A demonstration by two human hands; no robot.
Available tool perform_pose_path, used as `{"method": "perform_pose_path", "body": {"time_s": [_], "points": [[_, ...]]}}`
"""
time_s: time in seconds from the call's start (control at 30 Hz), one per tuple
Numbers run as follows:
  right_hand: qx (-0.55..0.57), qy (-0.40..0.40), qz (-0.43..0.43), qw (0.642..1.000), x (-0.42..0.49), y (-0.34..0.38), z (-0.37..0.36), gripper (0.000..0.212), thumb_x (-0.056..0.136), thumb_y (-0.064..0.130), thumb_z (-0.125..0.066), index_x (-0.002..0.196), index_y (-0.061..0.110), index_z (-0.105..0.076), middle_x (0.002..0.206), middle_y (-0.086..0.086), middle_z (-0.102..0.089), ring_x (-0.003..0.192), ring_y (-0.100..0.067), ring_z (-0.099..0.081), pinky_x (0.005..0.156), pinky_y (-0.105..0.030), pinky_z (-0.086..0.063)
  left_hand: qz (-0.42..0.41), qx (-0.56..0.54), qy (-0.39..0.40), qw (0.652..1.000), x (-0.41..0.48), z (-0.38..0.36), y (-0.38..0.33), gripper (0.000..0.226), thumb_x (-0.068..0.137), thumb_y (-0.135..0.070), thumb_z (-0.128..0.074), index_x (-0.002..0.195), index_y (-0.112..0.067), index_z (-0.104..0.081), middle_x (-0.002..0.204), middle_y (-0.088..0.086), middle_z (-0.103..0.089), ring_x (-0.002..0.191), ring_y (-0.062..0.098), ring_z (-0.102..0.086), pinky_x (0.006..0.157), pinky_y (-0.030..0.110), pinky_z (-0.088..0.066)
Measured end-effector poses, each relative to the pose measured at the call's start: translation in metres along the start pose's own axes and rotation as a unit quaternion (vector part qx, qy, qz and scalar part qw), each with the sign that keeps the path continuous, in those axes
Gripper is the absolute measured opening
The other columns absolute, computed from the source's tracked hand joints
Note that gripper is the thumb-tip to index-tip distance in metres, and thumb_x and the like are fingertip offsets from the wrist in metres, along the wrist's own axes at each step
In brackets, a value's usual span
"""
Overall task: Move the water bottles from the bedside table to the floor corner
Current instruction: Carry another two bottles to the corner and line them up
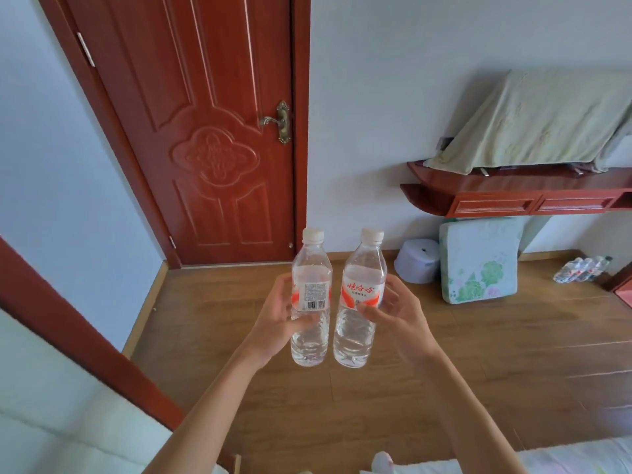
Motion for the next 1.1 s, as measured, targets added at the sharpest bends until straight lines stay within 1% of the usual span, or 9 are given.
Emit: {"method": "perform_pose_path", "body": {"time_s": [0.1,0.27,0.4,0.57,0.67,0.8,0.9,1.0,1.1], "points": [[-0.008,-0.013,0.003,1.000,0.038,-0.001,0.007,0.052,0.075,0.010,-0.078,0.123,0.011,-0.058,0.111,-0.006,-0.072,0.103,-0.024,-0.070,0.084,-0.035,-0.059,0.005,-0.005,0.011,1.000,0.043,0.007,0.002,0.074,0.071,-0.004,-0.080,0.133,-0.020,-0.042,0.122,-0.002,-0.065,0.117,0.016,-0.059,0.105,0.045,-0.043],[-0.007,-0.044,0.003,0.999,0.089,-0.001,0.023,0.054,0.074,0.015,-0.079,0.124,0.012,-0.057,0.112,-0.005,-0.072,0.104,-0.025,-0.069,0.087,-0.038,-0.058,0.007,-0.011,0.045,0.999,0.108,0.009,-0.001,0.078,0.071,-0.005,-0.081,0.135,-0.020,-0.041,0.128,0.001,-0.063,0.123,0.018,-0.056,0.108,0.050,-0.040],[-0.004,-0.064,0.005,0.998,0.115,0.004,0.040,0.053,0.074,0.016,-0.079,0.123,0.017,-0.058,0.112,-0.005,-0.072,0.103,-0.022,-0.070,0.086,-0.034,-0.058,0.003,-0.012,0.069,0.998,0.150,0.001,-0.006,0.077,0.067,-0.013,-0.083,0.132,-0.019,-0.042,0.126,0.005,-0.063,0.122,0.021,-0.057,0.106,0.050,-0.042],[-0.011,-0.099,0.003,0.995,0.140,0.006,0.069,0.057,0.072,0.022,-0.085,0.123,0.017,-0.059,0.111,-0.007,-0.072,0.104,-0.027,-0.069,0.090,-0.042,-0.057,0.000,-0.018,0.105,0.994,0.194,-0.021,-0.011,0.081,0.061,-0.023,-0.087,0.130,-0.024,-0.043,0.127,0.007,-0.063,0.122,0.021,-0.057,0.105,0.050,-0.042],[-0.010,-0.117,0.005,0.993,0.153,0.005,0.090,0.053,0.075,0.017,-0.083,0.122,0.016,-0.059,0.111,-0.006,-0.072,0.104,-0.027,-0.069,0.090,-0.043,-0.057,-0.003,-0.010,0.128,0.992,0.221,-0.038,-0.014,0.076,0.063,-0.021,-0.086,0.127,-0.024,-0.045,0.123,0.008,-0.065,0.117,0.022,-0.061,0.100,0.046,-0.046],[-0.003,-0.148,0.014,0.989,0.171,0.001,0.121,0.059,0.072,0.024,-0.083,0.125,0.015,-0.058,0.113,-0.008,-0.072,0.106,-0.027,-0.068,0.089,-0.041,-0.056,0.002,-0.009,0.159,0.987,0.257,-0.064,-0.014,0.070,0.068,-0.017,-0.084,0.125,-0.023,-0.044,0.121,0.009,-0.067,0.116,0.021,-0.062,0.098,0.045,-0.047],[-0.001,-0.166,0.015,0.986,0.190,-0.004,0.147,0.055,0.076,0.017,-0.081,0.126,0.015,-0.057,0.113,-0.007,-0.071,0.107,-0.026,-0.068,0.089,-0.040,-0.057,0.006,-0.004,0.174,0.985,0.286,-0.085,-0.015,0.068,0.070,-0.018,-0.083,0.124,-0.024,-0.043,0.119,0.010,-0.067,0.114,0.021,-0.063,0.097,0.044,-0.048],[0.000,-0.173,0.013,0.985,0.212,-0.006,0.176,0.052,0.077,0.013,-0.077,0.125,0.015,-0.057,0.114,-0.006,-0.072,0.107,-0.025,-0.069,0.088,-0.036,-0.057,0.005,0.010,0.187,0.982,0.319,-0.109,-0.016,0.071,0.065,-0.030,-0.085,0.123,-0.032,-0.043,0.122,0.007,-0.066,0.116,0.022,-0.062,0.098,0.046,-0.047],[-0.001,-0.188,0.015,0.982,0.237,-0.004,0.207,0.051,0.075,0.014,-0.075,0.123,0.016,-0.057,0.111,0.000,-0.073,0.105,-0.021,-0.070,0.082,-0.029,-0.058,0.015,0.008,0.196,0.980,0.357,-0.136,-0.014,0.073,0.068,-0.025,-0.083,0.127,-0.031,-0.040,0.123,0.006,-0.066,0.117,0.020,-0.061,0.100,0.048,-0.045]]}}
Point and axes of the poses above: each hand's wrist, its own x-axis towards the middle knuckle, its own z-axis out of the back of the hand, y = z × x, the point moved 10 cm from there along x, towards the middle knuckle
